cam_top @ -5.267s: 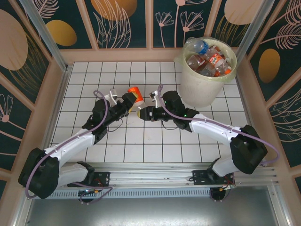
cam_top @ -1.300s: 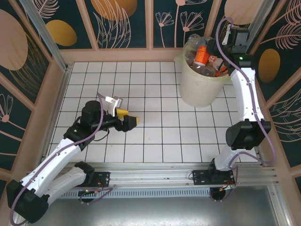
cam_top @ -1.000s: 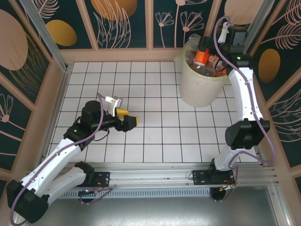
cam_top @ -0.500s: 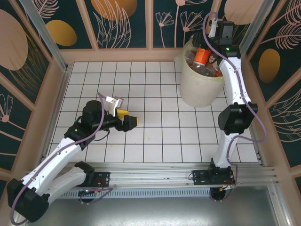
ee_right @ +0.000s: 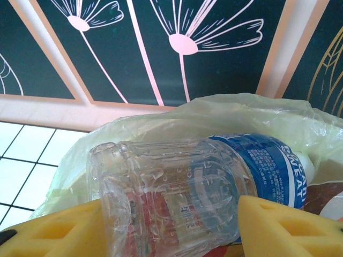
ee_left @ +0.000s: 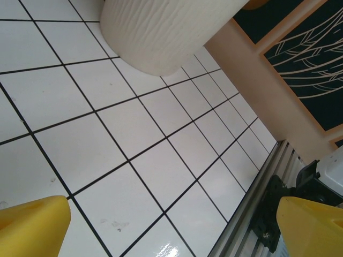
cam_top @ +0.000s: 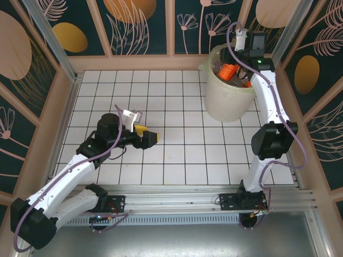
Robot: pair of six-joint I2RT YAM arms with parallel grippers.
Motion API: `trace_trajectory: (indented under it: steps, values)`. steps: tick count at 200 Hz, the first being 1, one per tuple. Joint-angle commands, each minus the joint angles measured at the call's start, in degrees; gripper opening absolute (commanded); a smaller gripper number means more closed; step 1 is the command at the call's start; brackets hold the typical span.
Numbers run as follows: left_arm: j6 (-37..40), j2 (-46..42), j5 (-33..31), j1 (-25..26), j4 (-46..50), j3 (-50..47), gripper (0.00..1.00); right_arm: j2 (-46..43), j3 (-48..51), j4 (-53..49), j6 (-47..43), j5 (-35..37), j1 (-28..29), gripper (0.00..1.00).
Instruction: Put the plastic bottles in the bin
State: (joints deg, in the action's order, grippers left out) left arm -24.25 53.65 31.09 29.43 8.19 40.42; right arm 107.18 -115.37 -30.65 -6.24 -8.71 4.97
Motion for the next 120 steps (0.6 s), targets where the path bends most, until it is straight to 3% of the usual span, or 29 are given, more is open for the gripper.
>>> trace_trajectory:
  steps: [1, 42, 76, 120]
  values:
    - [0.08, -0.37, 1.08, 0.36, -2.12, -0.68, 0.99, -0.64, 1.45, -3.65, -2.15, -0.62, 0.19, 0.61]
    - [-0.27, -1.26, 0.97, 0.36, -2.03, -0.63, 0.99, -0.96, -0.17, -2.37, 0.04, -0.09, 0.15, 0.63]
    - [-0.36, -1.92, 0.52, 0.32, -1.95, -0.24, 0.99, -0.76, -5.18, -2.43, 2.18, -1.12, 0.04, 0.73]
    - [-0.14, -2.49, -0.72, 0.36, -1.77, 0.60, 0.99, -1.22, -9.10, -4.06, 3.20, 0.12, -0.04, 0.80]
